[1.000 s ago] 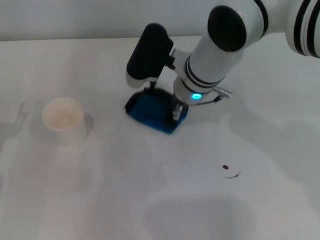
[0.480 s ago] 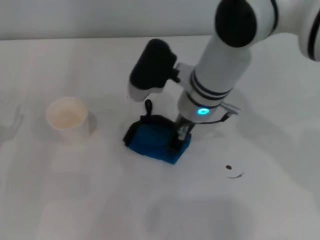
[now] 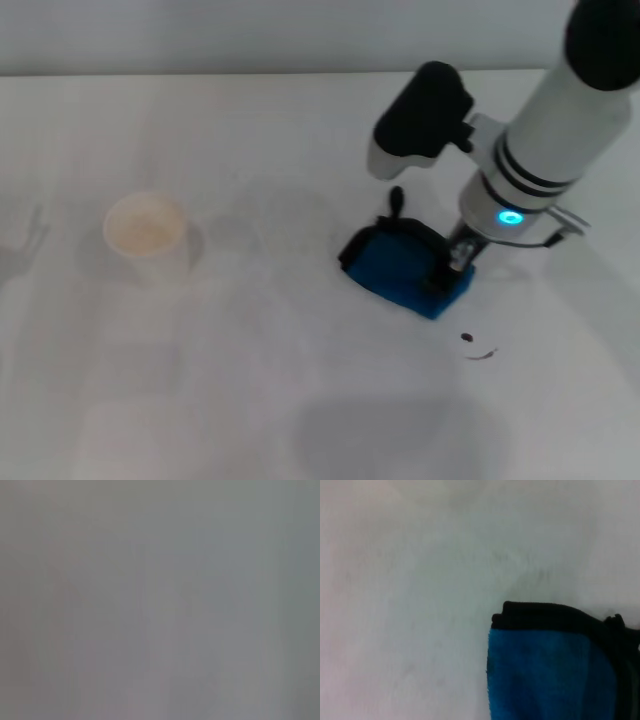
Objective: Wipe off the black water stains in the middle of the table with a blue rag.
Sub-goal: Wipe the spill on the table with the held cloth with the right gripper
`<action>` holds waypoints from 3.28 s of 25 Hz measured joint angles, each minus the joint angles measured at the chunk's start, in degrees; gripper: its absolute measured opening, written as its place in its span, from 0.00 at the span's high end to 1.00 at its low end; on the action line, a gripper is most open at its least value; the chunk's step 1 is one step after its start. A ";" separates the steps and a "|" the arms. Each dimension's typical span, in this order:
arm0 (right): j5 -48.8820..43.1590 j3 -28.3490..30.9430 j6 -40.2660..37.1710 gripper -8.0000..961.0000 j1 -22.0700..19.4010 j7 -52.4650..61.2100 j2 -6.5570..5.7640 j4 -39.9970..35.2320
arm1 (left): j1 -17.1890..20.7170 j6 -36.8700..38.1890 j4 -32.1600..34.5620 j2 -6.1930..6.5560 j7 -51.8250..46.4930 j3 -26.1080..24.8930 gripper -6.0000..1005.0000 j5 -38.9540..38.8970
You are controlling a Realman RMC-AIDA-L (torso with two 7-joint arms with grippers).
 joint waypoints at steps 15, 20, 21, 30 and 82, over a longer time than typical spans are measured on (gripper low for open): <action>-4.19 -2.19 12.21 0.93 -10.91 1.58 0.24 -18.44 | -2.05 -0.64 -1.74 0.05 0.00 0.00 0.11 0.00; -3.48 -4.84 14.01 0.92 -12.41 0.91 0.40 -20.55 | -2.43 -0.64 -2.45 0.05 -0.01 0.00 0.11 0.00; -3.20 -5.06 14.29 0.92 -12.67 0.81 0.44 -20.90 | -2.48 -0.64 -2.45 0.05 -0.01 0.00 0.11 0.00; -2.42 -5.22 13.95 0.91 -13.22 0.45 0.30 -23.13 | -2.57 -1.25 -2.52 0.12 -0.01 -0.01 0.11 -0.14; -8.90 14.95 -2.31 0.88 -9.66 1.70 -0.19 -7.95 | -3.22 -2.10 -3.12 0.05 -0.10 -0.14 0.11 -0.44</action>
